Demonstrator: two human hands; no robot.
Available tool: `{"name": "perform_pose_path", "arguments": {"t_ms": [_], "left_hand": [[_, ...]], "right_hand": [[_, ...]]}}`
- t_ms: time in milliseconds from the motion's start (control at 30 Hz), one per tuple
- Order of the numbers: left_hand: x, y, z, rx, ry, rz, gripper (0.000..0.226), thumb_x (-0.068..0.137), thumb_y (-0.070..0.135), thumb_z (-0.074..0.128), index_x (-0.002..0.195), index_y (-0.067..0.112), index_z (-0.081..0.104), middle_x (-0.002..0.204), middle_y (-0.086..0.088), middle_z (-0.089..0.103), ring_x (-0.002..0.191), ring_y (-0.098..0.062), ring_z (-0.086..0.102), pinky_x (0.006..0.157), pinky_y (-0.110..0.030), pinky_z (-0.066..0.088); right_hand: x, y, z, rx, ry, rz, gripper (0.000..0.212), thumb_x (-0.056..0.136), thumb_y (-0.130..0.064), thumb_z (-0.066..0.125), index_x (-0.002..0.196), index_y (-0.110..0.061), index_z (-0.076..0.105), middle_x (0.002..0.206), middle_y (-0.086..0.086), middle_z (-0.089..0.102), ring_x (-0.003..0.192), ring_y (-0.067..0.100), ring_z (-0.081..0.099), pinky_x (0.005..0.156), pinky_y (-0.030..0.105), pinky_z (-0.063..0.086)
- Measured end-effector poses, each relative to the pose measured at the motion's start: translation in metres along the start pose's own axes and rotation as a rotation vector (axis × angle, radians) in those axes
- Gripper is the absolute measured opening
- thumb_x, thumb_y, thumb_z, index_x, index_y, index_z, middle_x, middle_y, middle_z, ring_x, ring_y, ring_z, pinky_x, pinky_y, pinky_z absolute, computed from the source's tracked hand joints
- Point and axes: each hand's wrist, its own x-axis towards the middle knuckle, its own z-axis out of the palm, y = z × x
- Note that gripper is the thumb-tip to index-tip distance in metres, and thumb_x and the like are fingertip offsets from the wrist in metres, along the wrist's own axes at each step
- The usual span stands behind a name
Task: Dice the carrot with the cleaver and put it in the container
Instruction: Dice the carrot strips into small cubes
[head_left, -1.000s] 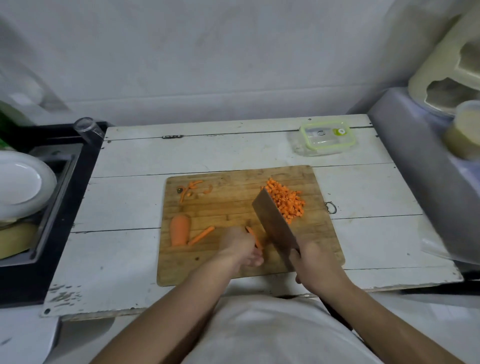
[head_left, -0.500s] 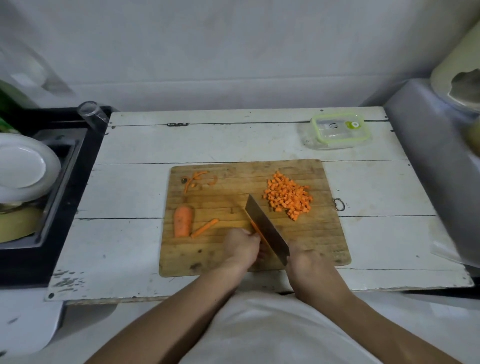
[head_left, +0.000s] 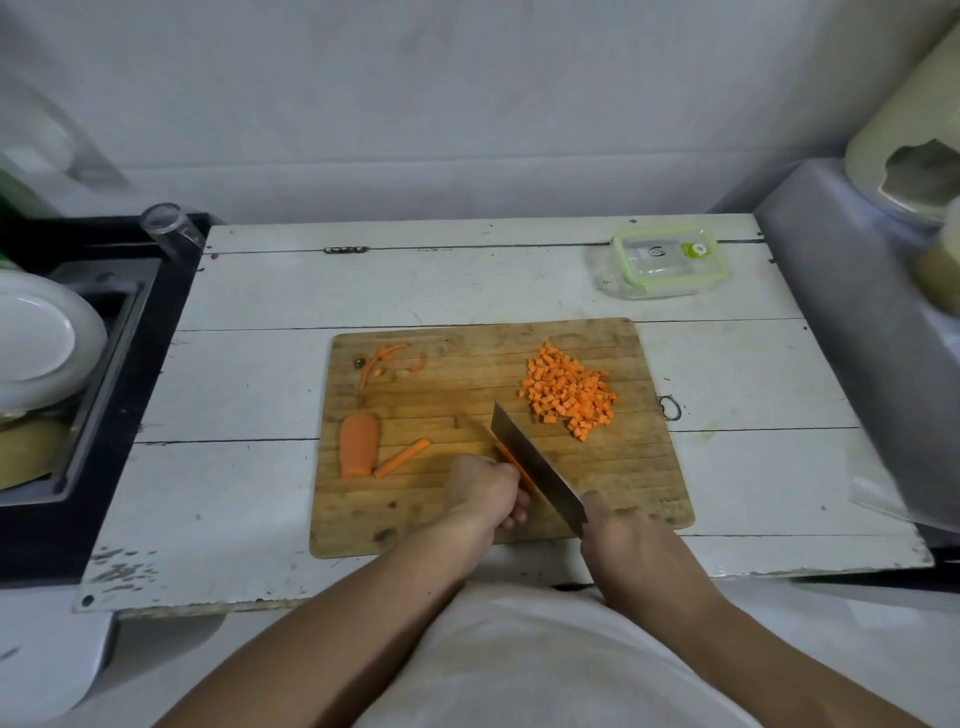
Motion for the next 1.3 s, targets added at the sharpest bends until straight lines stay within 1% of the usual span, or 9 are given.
{"name": "perform_pose_path", "arguments": {"t_ms": [200,467,533,700,833,1000,1133,1233,1300], "left_hand": [[0.0,0.0,0.001,0.016,0.0,0.012,0.02,0.1,0.009,0.056,0.085,0.005,0.068,0.064,-0.007,0.07,0.047,-0.016,0.061,0.042,-0.025,0.044],[0.008,0.011,-0.001,0.121,-0.056,-0.019,0.025,0.103,0.015,0.051,0.088,0.005,0.069,0.061,-0.006,0.068,0.041,-0.013,0.057,0.039,-0.022,0.042],[0.011,0.016,-0.003,0.17,-0.077,-0.033,0.029,0.104,0.018,0.049,0.088,0.005,0.07,0.057,-0.004,0.066,0.037,-0.01,0.054,0.036,-0.019,0.039],[0.016,0.021,-0.005,0.207,-0.133,-0.042,0.027,0.102,0.022,0.054,0.091,0.006,0.073,0.059,-0.004,0.069,0.041,-0.012,0.057,0.038,-0.021,0.04],[0.012,0.019,-0.006,0.163,-0.139,-0.008,0.027,0.101,0.024,0.057,0.088,0.007,0.074,0.059,-0.005,0.069,0.046,-0.016,0.058,0.04,-0.023,0.04],[0.007,0.009,-0.006,0.264,-0.1,0.087,0.028,0.103,0.013,0.051,0.082,0.004,0.067,0.062,-0.01,0.069,0.046,-0.02,0.062,0.041,-0.025,0.045],[0.009,0.008,-0.019,0.278,-0.159,0.152,0.032,0.107,0.023,0.05,0.079,0.01,0.061,0.063,-0.008,0.065,0.042,-0.016,0.06,0.041,-0.024,0.047],[0.024,0.009,-0.039,0.6,0.113,0.48,0.02,0.1,0.032,0.06,0.085,0.02,0.065,0.079,0.002,0.071,0.074,-0.017,0.068,0.072,-0.034,0.057],[0.028,0.011,-0.046,0.787,0.09,0.694,0.008,0.096,0.027,0.065,0.104,0.026,0.065,0.1,0.008,0.064,0.094,-0.013,0.061,0.085,-0.033,0.052]], "right_hand": [[-0.001,-0.002,0.0,-0.015,-0.057,0.005,0.018,0.098,-0.013,0.045,0.115,-0.016,0.046,0.096,0.009,0.068,0.079,0.03,0.065,0.045,0.029,0.024],[-0.001,-0.002,-0.005,-0.081,-0.111,-0.056,0.025,0.093,-0.003,0.045,0.114,-0.016,0.039,0.093,0.006,0.067,0.06,0.023,0.043,0.044,0.025,0.019],[0.002,-0.003,-0.005,-0.071,-0.121,-0.076,0.031,0.09,0.001,0.045,0.115,-0.014,0.04,0.093,0.006,0.067,0.057,0.021,0.045,0.046,0.024,0.023],[0.035,-0.021,-0.007,-0.089,-0.053,-0.048,0.025,0.097,-0.004,0.041,0.118,-0.015,0.039,0.096,0.008,0.069,0.084,0.03,0.07,0.06,0.036,0.041],[0.036,-0.027,0.005,-0.168,0.048,-0.081,0.024,0.095,-0.007,0.042,0.118,-0.014,0.044,0.085,0.008,0.072,0.074,0.032,0.072,0.059,0.037,0.048],[0.036,-0.001,0.003,0.224,0.022,0.024,0.016,0.104,-0.028,0.043,0.116,-0.021,0.05,0.095,0.008,0.069,0.085,0.031,0.066,0.066,0.038,0.049],[0.024,0.026,-0.005,0.515,0.042,0.082,0.007,0.099,-0.028,0.052,0.099,-0.027,0.059,0.074,-0.002,0.067,0.065,0.02,0.067,0.064,0.041,0.056],[0.019,0.032,-0.024,0.729,0.027,0.152,0.016,0.097,-0.015,0.054,0.083,-0.022,0.059,0.055,-0.002,0.063,0.047,0.014,0.062,0.047,0.026,0.046],[0.019,0.035,-0.034,0.861,0.001,0.193,0.016,0.094,-0.008,0.052,0.081,-0.015,0.058,0.05,-0.001,0.058,0.042,0.018,0.057,0.043,0.027,0.041]]}}
